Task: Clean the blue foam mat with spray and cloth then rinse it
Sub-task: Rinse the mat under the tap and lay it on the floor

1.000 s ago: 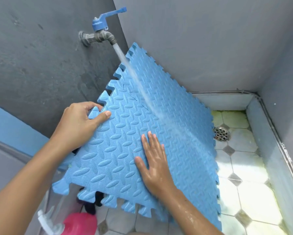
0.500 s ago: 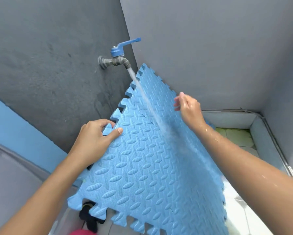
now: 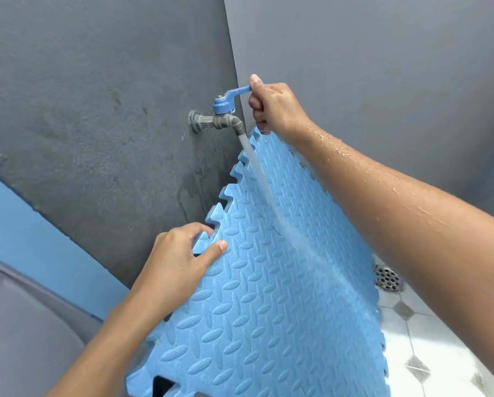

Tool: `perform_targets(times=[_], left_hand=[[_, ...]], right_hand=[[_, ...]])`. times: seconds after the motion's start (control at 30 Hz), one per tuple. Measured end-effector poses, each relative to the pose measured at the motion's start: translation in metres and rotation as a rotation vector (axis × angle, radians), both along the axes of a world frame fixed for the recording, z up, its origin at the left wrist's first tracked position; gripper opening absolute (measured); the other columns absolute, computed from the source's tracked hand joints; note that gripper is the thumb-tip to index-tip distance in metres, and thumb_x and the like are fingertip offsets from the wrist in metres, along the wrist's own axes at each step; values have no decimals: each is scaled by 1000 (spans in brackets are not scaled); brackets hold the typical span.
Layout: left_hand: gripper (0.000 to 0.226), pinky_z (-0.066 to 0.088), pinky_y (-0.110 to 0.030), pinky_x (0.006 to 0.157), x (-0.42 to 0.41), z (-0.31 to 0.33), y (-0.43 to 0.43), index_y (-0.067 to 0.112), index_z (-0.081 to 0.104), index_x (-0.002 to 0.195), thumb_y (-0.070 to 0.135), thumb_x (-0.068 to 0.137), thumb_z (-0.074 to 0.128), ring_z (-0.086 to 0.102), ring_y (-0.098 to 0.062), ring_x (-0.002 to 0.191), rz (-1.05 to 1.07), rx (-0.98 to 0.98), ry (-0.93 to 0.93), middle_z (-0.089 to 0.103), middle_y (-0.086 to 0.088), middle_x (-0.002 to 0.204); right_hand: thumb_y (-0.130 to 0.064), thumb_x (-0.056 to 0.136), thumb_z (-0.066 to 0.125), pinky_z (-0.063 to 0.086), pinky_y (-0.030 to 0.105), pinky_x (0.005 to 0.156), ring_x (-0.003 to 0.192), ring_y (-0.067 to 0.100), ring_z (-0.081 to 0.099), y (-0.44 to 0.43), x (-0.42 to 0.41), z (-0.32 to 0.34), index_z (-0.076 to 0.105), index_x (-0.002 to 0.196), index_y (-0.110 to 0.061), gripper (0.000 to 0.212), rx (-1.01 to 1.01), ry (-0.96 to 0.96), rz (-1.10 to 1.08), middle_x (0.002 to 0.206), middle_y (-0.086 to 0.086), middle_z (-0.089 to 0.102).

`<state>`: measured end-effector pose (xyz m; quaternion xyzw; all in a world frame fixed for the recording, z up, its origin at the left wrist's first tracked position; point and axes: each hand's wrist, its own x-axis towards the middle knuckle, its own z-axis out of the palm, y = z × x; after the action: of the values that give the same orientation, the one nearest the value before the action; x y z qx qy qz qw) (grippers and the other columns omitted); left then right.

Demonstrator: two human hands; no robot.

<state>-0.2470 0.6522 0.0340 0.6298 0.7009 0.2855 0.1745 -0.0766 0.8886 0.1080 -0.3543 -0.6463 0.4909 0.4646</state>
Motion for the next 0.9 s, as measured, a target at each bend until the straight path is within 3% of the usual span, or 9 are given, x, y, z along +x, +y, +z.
perform_targets(times=[0.17,0.3,0.4,0.47,0.53,0.6,0.7,0.8,0.9], left_hand=[[26,36,-15,46,1,1,-3,22,71,107,44,93,69,37,-12,34,-4,-23,-1,39,13,37],[22,31,-15,41,-2,2,-1,24,72,104,42,91,72,33,-13,33,10,-69,-13,37,8,38],[23,30,-15,41,2,10,-1,22,71,104,41,91,74,30,-14,35,40,-114,-41,32,8,40],[24,31,-16,41,5,19,-2,22,69,105,40,90,75,30,-15,35,59,-169,-61,29,7,39],[24,30,-17,41,11,32,-3,19,68,103,38,90,77,31,-14,35,76,-245,-90,28,8,42],[22,30,-17,42,24,52,-7,17,67,102,34,91,77,34,-12,38,101,-304,-140,30,9,49],[19,31,-23,49,54,93,-24,19,71,105,31,92,76,35,-12,41,172,-366,-201,34,6,52],[21,33,-35,60,80,156,-47,24,75,110,33,91,76,40,-20,49,169,-408,-204,36,4,49],[23,43,-35,67,82,225,-71,26,77,113,32,91,77,64,-35,74,119,-420,-204,63,-4,63]], right_hand=[[-37,110,34,12,32,55,49,15,16,23,-12,7,34,63,-20,50,-97,-89,154,51,-4,24],[-42,110,31,18,32,52,51,17,18,40,-11,26,38,65,-23,49,-191,-316,369,56,-5,23],[-52,107,33,36,27,55,54,17,43,36,-5,24,56,77,-20,51,-192,-345,352,61,-2,49],[-54,105,40,47,26,65,74,14,60,27,2,16,66,98,-18,44,-137,-438,275,84,-1,68],[-33,102,54,49,21,81,99,8,61,18,22,7,63,126,-22,28,-8,-663,261,113,-4,69],[-3,90,55,44,26,106,126,8,52,3,51,8,52,144,-25,59,94,-894,330,139,-3,60],[11,73,50,26,45,123,148,28,31,-24,92,33,39,154,-28,90,136,-1104,379,157,4,41],[9,70,58,19,60,123,151,32,23,-54,135,88,33,155,-35,99,93,-1206,317,157,0,38],[0,73,73,44,57,102,123,33,44,-85,183,157,44,144,-37,85,177,-1231,177,131,6,50]])
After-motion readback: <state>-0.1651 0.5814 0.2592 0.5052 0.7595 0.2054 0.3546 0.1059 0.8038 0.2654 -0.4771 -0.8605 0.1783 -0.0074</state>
